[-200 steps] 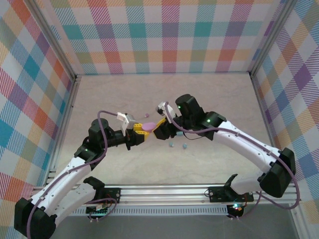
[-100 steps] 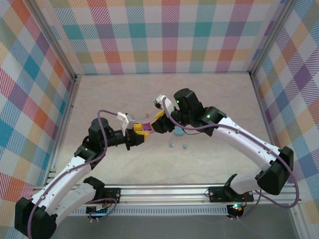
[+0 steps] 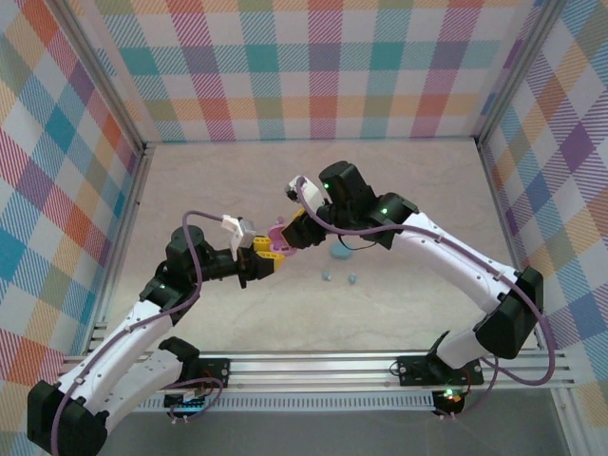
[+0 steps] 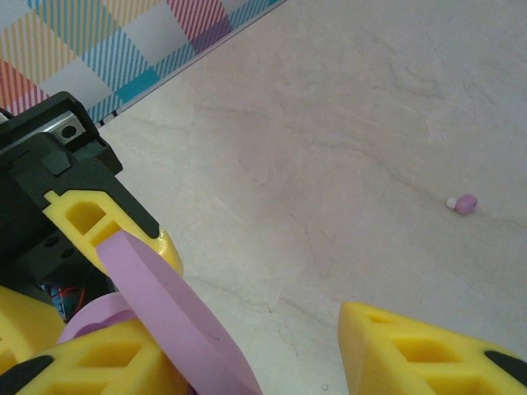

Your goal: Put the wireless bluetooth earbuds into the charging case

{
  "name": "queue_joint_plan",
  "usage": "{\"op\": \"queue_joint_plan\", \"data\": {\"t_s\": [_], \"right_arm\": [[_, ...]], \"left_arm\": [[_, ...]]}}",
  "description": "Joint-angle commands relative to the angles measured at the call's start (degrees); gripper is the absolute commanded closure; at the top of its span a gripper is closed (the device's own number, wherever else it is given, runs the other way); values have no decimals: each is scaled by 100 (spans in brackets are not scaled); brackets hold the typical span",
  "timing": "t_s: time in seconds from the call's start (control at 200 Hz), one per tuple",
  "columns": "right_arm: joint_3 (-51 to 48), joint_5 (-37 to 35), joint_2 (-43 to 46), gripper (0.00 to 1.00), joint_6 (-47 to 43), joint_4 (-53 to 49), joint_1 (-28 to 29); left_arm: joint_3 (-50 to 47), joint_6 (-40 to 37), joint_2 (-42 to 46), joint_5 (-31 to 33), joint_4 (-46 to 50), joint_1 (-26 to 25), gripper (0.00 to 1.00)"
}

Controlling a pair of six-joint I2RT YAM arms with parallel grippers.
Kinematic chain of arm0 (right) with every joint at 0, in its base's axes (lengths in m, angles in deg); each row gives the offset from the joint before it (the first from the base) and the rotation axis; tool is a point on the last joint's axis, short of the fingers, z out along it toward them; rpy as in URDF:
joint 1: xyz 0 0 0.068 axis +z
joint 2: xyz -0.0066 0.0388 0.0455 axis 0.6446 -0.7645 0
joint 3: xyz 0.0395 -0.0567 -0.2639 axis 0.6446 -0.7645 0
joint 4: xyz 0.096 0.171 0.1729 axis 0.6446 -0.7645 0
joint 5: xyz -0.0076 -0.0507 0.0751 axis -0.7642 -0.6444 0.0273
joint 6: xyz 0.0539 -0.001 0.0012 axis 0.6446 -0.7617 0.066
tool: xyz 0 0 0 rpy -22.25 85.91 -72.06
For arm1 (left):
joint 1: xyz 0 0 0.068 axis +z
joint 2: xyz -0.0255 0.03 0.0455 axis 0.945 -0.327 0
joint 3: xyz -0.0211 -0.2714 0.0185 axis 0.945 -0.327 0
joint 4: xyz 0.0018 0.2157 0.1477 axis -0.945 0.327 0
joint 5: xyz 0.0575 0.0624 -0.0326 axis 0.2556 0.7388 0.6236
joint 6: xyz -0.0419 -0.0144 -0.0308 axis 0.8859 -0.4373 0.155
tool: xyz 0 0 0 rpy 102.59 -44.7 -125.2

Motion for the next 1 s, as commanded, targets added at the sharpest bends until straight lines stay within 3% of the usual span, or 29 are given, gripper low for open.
{"op": "queue_joint_plan", "data": {"t_s": [0.0, 0.325, 0.525, 0.61, 0.795, 0.995], "right_arm": [[267, 230, 56, 48, 165, -154, -11], [497, 633, 114, 48, 506, -291, -136], [511, 844, 82, 50, 1284, -109, -803], [472, 619, -66, 50, 1568, -157, -1120], [860, -345, -1034, 51, 1608, -402, -1270], [2104, -459, -2792, 55, 1686, -725, -1242]], "left_arm": [[18, 50, 96, 111, -79, 13, 100], [-6, 52, -27, 476, -33, 22, 100], [-105, 121, -62, 532, -190, 100, 100], [-98, 146, -76, 527, -205, 119, 100], [-84, 165, -45, 611, -201, 128, 100], [-20, 119, 16, 631, -49, 130, 100]]}}
